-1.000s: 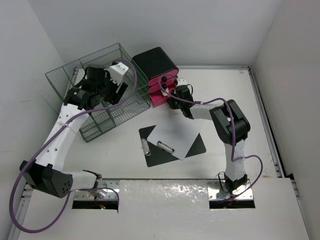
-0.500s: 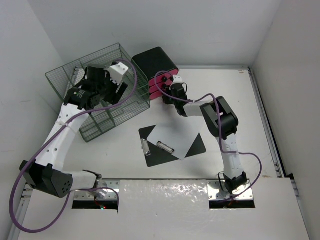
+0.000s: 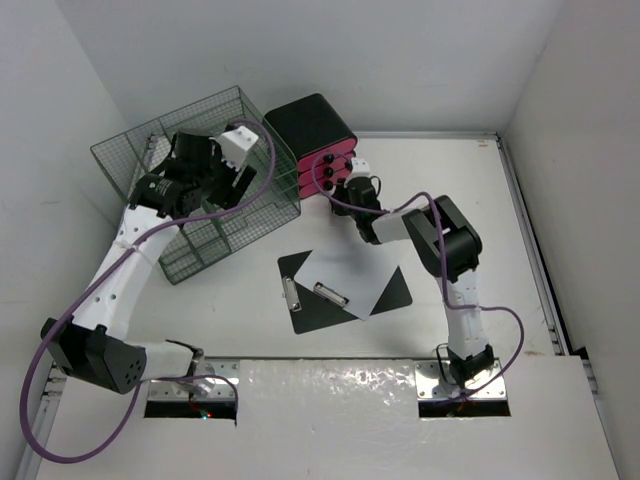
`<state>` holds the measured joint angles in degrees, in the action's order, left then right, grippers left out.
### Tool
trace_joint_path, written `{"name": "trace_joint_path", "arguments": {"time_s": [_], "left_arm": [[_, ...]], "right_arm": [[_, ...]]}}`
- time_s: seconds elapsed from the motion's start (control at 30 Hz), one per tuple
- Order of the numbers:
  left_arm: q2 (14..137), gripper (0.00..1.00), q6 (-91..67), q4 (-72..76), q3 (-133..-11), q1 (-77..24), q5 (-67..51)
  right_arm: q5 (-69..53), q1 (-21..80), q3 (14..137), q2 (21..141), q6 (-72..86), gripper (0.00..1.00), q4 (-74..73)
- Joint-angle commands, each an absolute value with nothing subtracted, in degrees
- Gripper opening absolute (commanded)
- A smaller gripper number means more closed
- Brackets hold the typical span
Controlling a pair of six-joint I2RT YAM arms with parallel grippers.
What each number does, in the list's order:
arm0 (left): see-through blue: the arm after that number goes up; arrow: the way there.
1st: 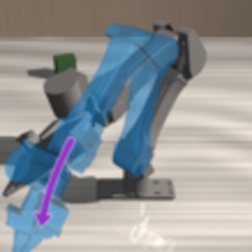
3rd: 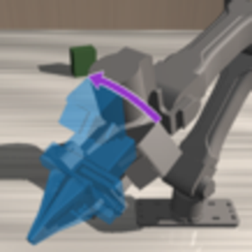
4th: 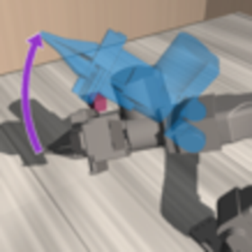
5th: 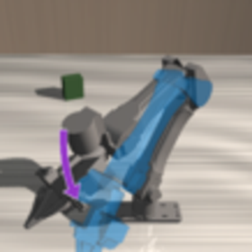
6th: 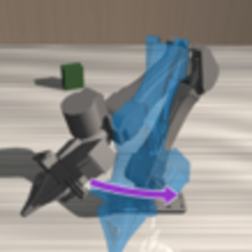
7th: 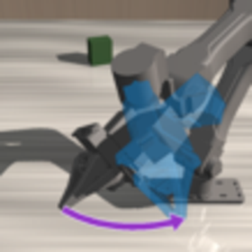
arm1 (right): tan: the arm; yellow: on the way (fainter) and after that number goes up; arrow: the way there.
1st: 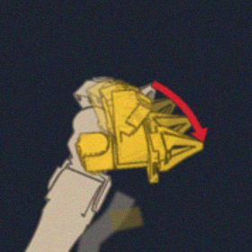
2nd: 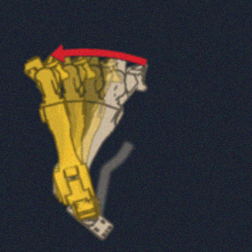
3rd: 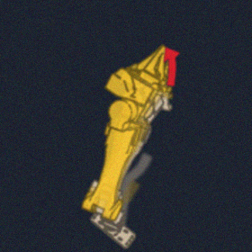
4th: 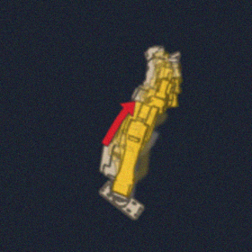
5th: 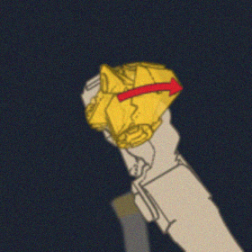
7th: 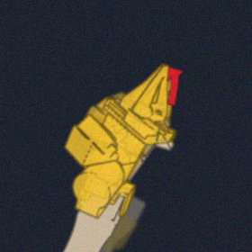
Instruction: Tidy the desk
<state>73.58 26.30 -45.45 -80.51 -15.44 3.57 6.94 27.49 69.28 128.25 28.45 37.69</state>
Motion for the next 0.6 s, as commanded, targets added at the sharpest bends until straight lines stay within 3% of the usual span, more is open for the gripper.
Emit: {"name": "trace_joint_path", "arguments": {"time_s": [0.0, 0.1, 0.17, 0.3, 0.37, 0.5, 0.57], "left_arm": [[73.47, 0.71, 26.63, -44.74, -80.42, -15.47, 2.73], [74.00, 0.71, 26.63, -44.65, -80.33, -15.64, 1.32], [74.18, 0.71, 26.63, -44.91, -81.12, -15.64, 0.26], [74.09, 0.71, 26.54, -45.18, -82.09, -15.73, -2.02], [74.00, 0.71, 26.54, -44.91, -81.74, -15.73, -1.93], [73.04, 0.71, 25.93, -43.86, -80.34, -15.73, -1.41], [71.90, 0.71, 25.58, -43.59, -79.46, -15.64, -0.88]], "right_arm": [[8.09, 27.25, 61.11, 118.41, 26.02, 0.28, 46.22], [5.20, 27.33, 55.99, 109.62, 21.11, 0.46, 42.03], [1.69, 27.68, 56.24, 105.66, 15.75, 0.56, 31.24], [-6.49, 29.44, 59.15, 98.90, 7.22, 0.60, 8.48], [-12.28, 30.84, 57.23, 97.04, 2.65, 0.60, 0.46], [-24.15, 34.79, 53.53, 93.79, -7.00, 0.42, -10.52], [-26.09, 38.13, 50.11, 92.99, -8.26, 0.38, -11.60]]}}
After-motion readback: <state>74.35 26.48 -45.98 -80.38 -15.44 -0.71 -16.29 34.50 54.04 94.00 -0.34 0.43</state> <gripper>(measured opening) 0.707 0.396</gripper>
